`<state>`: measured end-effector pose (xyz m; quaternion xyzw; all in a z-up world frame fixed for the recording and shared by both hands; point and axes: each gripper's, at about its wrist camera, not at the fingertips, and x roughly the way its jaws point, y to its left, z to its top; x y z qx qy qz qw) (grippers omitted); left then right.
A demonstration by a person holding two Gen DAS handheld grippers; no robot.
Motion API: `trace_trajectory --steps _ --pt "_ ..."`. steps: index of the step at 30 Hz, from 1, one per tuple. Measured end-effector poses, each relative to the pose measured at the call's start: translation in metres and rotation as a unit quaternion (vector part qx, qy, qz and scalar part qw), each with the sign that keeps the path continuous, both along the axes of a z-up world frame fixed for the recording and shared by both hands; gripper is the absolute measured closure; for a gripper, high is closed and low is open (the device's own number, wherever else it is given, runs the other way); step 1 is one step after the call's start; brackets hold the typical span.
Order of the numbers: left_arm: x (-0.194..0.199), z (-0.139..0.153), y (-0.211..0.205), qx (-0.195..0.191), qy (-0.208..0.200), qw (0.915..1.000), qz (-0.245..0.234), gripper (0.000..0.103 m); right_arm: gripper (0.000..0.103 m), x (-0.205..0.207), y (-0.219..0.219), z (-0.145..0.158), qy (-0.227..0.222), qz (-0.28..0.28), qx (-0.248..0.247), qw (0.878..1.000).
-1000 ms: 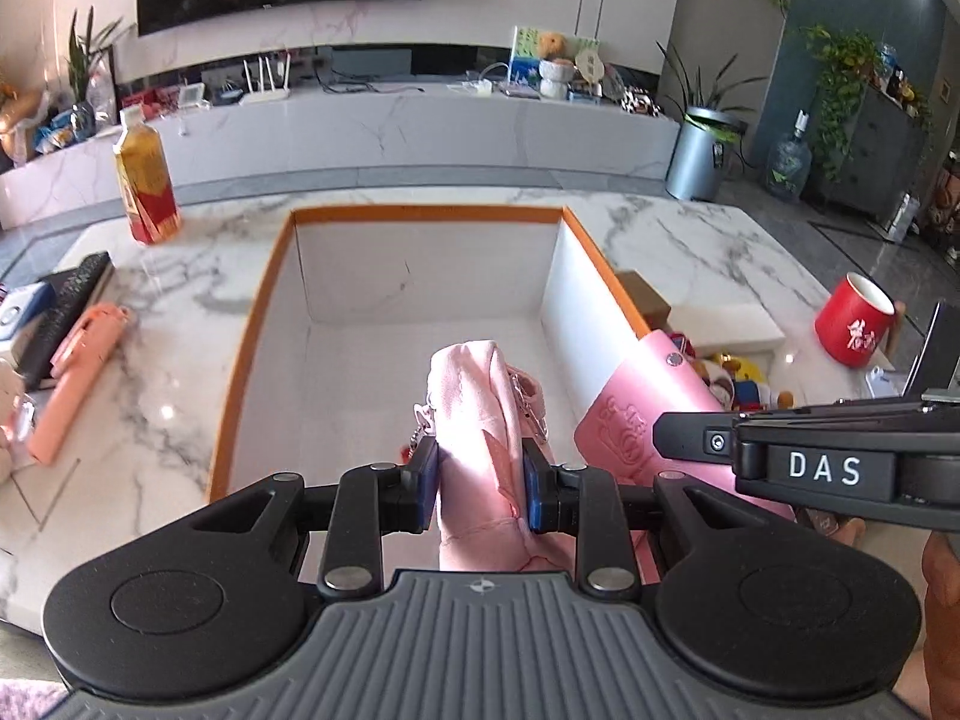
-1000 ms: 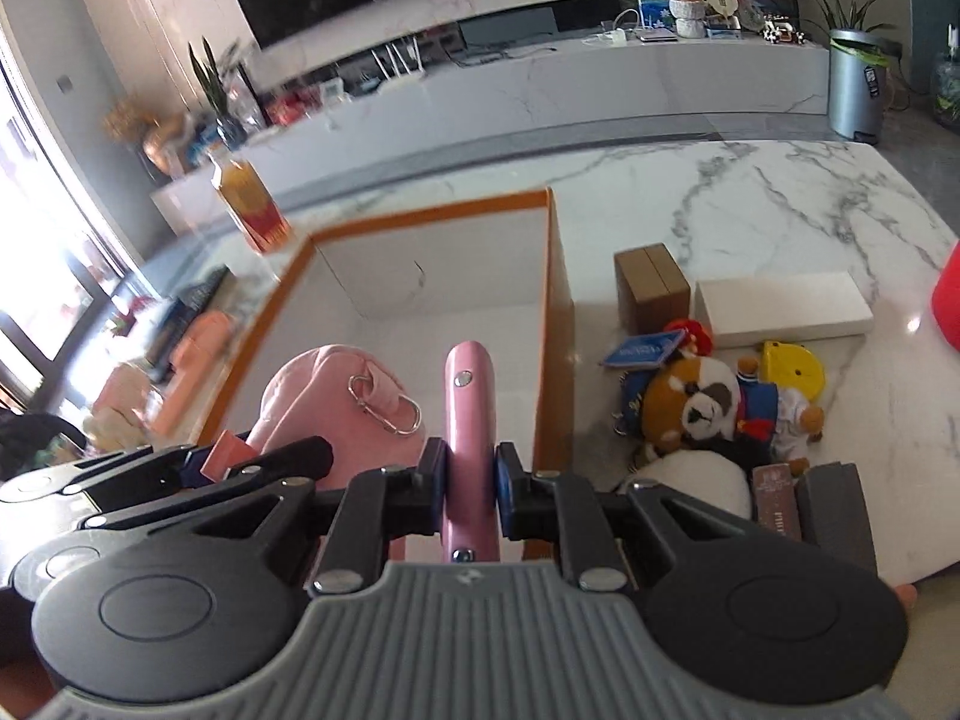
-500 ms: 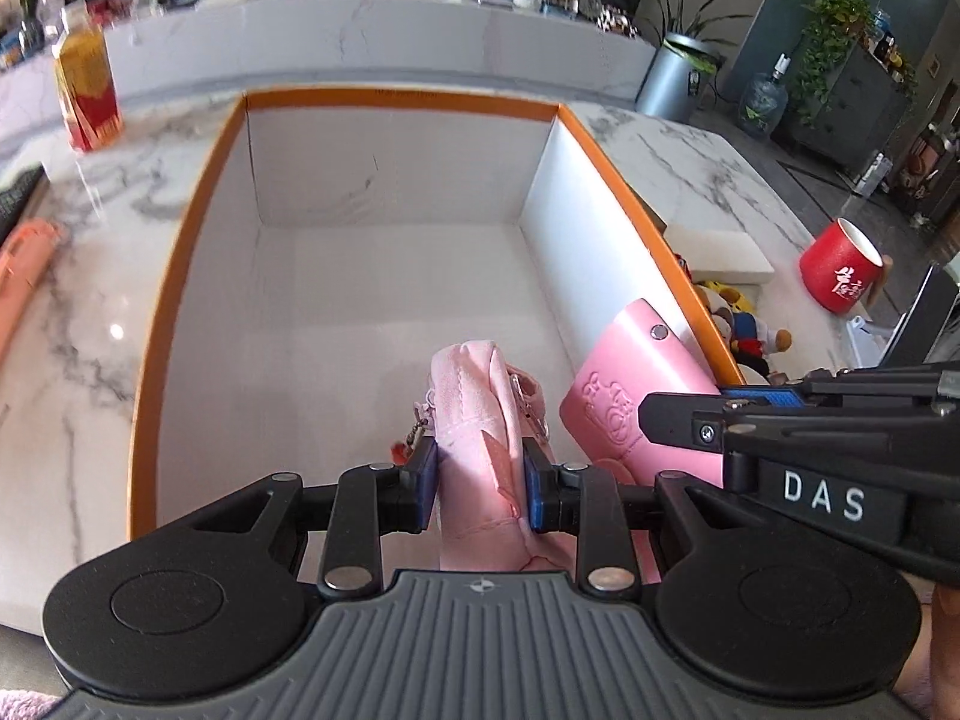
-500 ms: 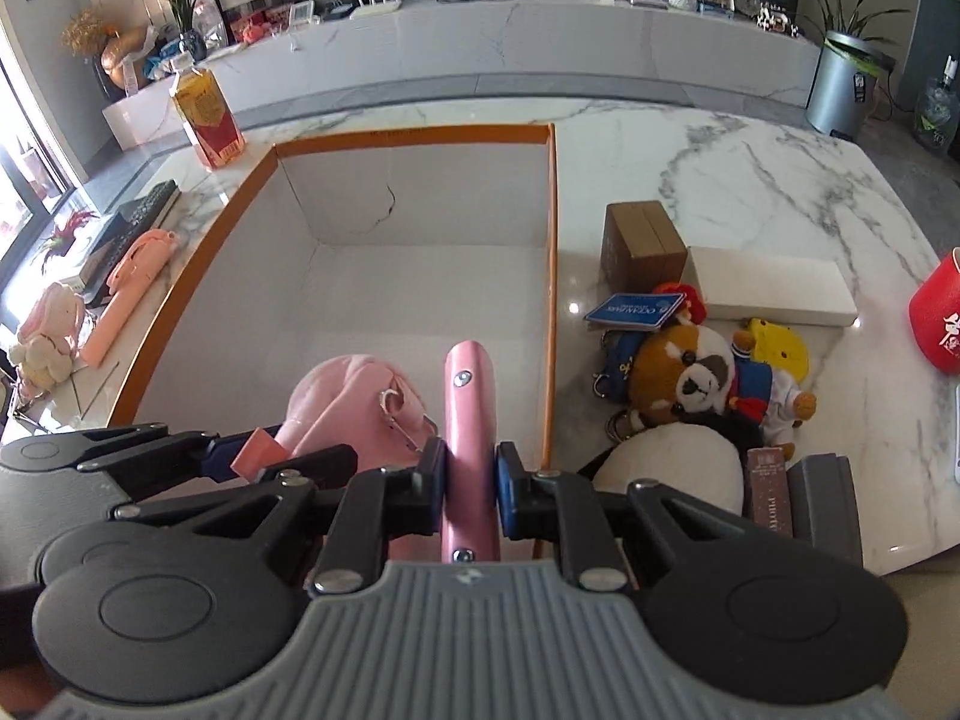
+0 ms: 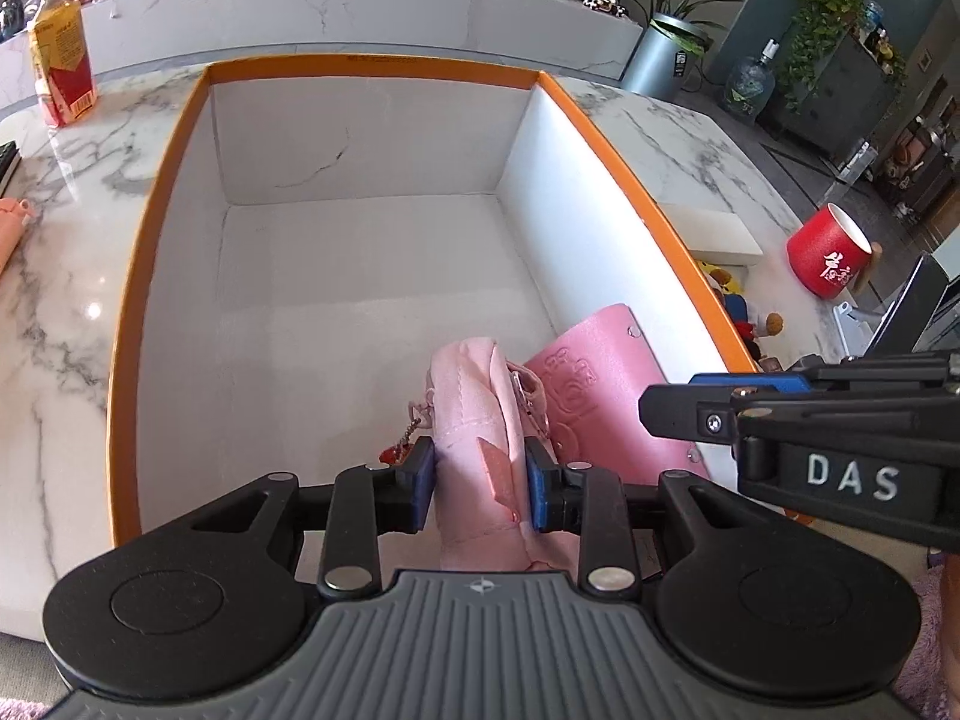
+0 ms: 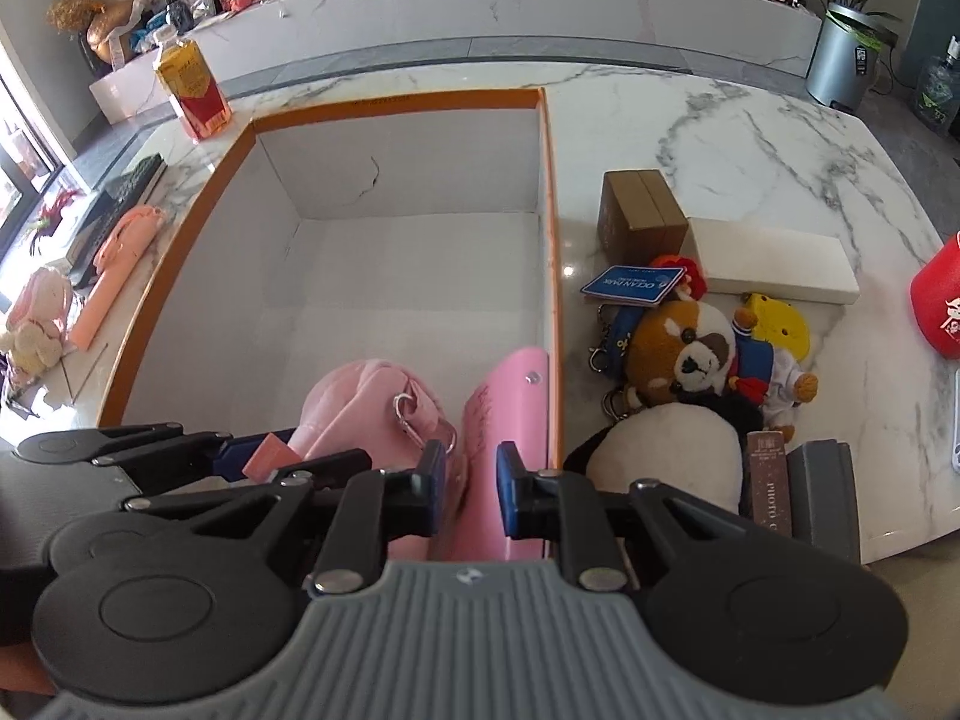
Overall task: Organize objects
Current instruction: 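Lower both items into the box while the right tool releases the pink wallet, then lower the pink bag against the box wall and open the left tool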
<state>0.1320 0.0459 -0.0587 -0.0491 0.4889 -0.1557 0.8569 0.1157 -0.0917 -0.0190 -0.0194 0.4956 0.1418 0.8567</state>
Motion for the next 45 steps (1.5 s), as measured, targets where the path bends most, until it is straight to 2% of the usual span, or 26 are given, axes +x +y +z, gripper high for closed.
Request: trace_trajectory --steps 2,4,8,14,15,16,17,21,25,27,28,32,37,40,45 --pt "-0.002 0.000 -0.005 0.017 -0.012 0.9998 -0.004 0.068 0.075 -0.003 -0.006 0.007 -0.016 0.001 0.021 1.000" --pt "-0.004 0.001 -0.010 0.038 -0.026 0.9989 0.000 0.068 0.075 -0.007 -0.015 0.018 -0.043 -0.007 0.038 0.998" --pt "-0.005 0.003 -0.021 0.097 -0.051 0.9939 0.014 0.068 0.073 -0.007 -0.035 0.028 -0.075 -0.040 0.034 0.996" --pt "0.002 0.001 -0.039 0.120 -0.057 0.9911 0.007 0.069 0.070 0.001 -0.051 0.007 -0.025 -0.046 0.081 0.995" --pt "0.003 0.001 -0.041 0.122 -0.057 0.9909 0.005 0.069 0.072 0.002 -0.052 0.003 -0.018 -0.046 0.088 0.995" --pt "0.004 0.001 -0.044 0.121 -0.057 0.9911 0.003 0.069 0.081 0.004 -0.055 -0.001 -0.008 -0.047 0.101 0.994" --pt "0.005 0.001 -0.045 0.118 -0.056 0.9915 0.000 0.069 0.089 0.005 -0.057 -0.004 0.001 -0.048 0.112 0.993" --pt "0.006 0.001 -0.046 0.086 -0.053 0.9949 -0.003 0.071 0.094 0.007 -0.066 -0.008 0.012 -0.054 0.138 0.989" --pt "0.008 0.001 -0.039 0.014 -0.027 0.9995 -0.005 0.075 0.093 0.009 -0.073 -0.011 0.024 -0.055 0.162 0.985" --pt "0.008 -0.002 -0.035 -0.048 0.006 0.9987 -0.014 0.077 0.093 0.009 -0.075 -0.013 0.031 -0.054 0.172 0.983" --pt "0.006 -0.002 -0.035 -0.057 0.012 0.9982 -0.012 0.077 0.092 0.009 -0.076 -0.013 0.034 -0.055 0.177 0.982" --pt "0.003 0.000 -0.034 -0.045 0.010 0.9989 -0.009 0.074 0.092 0.009 -0.079 -0.014 0.038 -0.055 0.184 0.981" --pt "0.003 0.007 -0.027 -0.075 0.024 0.9968 -0.009 0.061 0.091 0.010 -0.085 -0.017 0.043 -0.059 0.202 0.977" --pt "0.003 0.008 -0.022 -0.093 0.040 0.9949 -0.006 0.061 0.091 0.010 -0.089 -0.016 0.045 -0.061 0.212 0.974" --pt "0.002 0.009 -0.025 -0.089 0.043 0.9951 -0.008 0.068 0.092 0.006 -0.091 -0.011 0.039 -0.058 0.217 0.974"
